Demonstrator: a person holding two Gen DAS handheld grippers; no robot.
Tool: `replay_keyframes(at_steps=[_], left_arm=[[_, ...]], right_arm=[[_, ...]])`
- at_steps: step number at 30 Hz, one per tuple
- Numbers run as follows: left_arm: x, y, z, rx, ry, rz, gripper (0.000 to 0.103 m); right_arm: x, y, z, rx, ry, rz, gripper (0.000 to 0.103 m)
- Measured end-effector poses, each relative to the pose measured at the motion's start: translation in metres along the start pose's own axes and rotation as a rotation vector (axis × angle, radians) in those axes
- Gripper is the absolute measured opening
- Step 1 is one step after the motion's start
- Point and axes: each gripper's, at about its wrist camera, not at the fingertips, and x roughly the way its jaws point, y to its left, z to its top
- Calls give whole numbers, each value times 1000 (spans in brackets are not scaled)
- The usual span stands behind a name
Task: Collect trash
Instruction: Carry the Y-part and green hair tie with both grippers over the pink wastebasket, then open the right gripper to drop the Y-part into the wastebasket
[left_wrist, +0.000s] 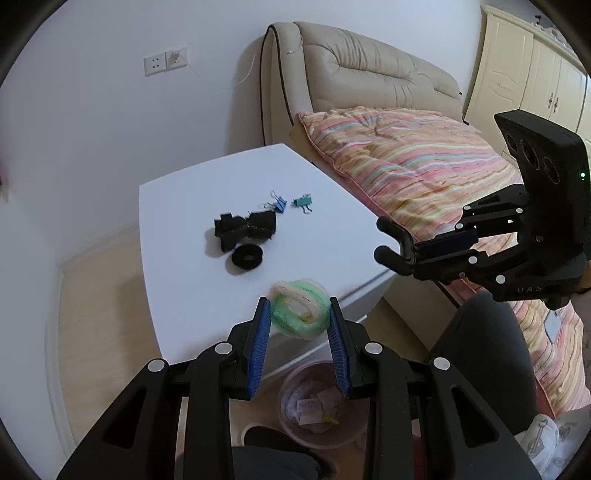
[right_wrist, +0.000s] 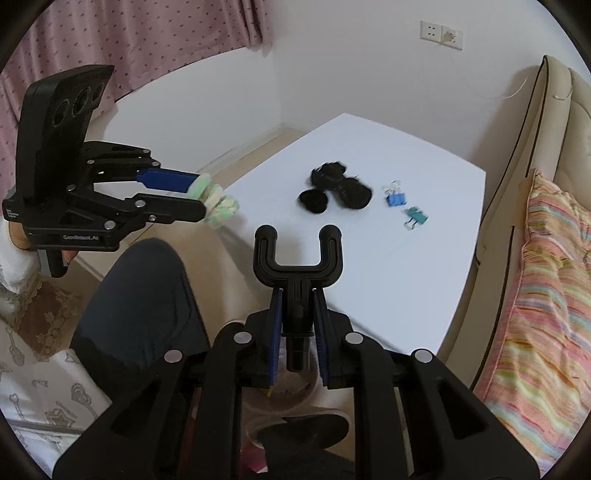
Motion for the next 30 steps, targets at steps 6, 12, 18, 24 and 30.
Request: replay_keyframes(at_steps=[6, 12, 18, 24, 30], left_arm=[[1, -8, -20, -5, 20, -8, 31], [-7, -7, -35, -22, 24, -5, 31], [-14, 0, -42, -34, 27, 10, 31], [-20, 3, -42, -39, 16, 12, 31], [-19, 3, -43, -35, 18, 18, 31]], right_arm=[[6, 20, -17, -20, 31, 9, 16], [15, 34, -24, -38, 58, 40, 16], [24, 46, -24, -56, 74, 74, 16], [32, 53, -22, -72, 84, 96, 16], [38, 52, -20, -64, 82, 81, 76]])
